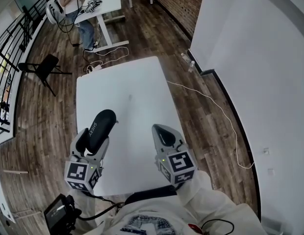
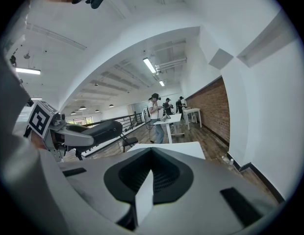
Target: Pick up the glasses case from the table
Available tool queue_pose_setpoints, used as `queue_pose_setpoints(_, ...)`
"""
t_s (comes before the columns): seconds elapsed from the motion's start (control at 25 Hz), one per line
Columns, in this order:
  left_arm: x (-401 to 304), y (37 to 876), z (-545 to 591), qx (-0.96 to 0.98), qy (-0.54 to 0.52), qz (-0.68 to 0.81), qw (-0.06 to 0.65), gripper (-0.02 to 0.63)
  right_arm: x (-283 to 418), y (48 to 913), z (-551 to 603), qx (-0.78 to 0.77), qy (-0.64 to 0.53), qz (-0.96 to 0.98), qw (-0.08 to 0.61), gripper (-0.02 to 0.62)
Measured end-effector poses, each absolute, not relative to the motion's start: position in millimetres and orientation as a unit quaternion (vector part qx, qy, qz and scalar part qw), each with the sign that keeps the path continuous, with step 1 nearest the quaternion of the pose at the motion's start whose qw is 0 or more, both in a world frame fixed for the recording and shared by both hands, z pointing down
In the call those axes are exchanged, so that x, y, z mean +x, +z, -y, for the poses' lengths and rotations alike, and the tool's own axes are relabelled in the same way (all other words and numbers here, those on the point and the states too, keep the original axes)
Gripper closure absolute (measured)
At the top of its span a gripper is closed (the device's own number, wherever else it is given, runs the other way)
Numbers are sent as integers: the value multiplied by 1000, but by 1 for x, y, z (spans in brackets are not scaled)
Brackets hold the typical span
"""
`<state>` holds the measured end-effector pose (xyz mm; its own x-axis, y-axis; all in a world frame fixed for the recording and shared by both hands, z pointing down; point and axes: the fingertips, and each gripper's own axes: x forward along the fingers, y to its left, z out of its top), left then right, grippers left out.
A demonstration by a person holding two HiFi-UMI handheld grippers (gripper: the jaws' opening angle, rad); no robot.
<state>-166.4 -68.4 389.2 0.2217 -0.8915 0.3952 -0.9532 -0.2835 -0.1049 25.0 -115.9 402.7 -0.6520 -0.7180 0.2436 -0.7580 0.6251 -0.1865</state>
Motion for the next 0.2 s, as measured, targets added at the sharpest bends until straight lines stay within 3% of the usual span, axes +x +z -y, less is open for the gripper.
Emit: queue_pose_setpoints(0.2, -170, 390, 69, 779, 190, 592, 82, 256, 23, 402, 116, 412, 136, 898, 73, 612)
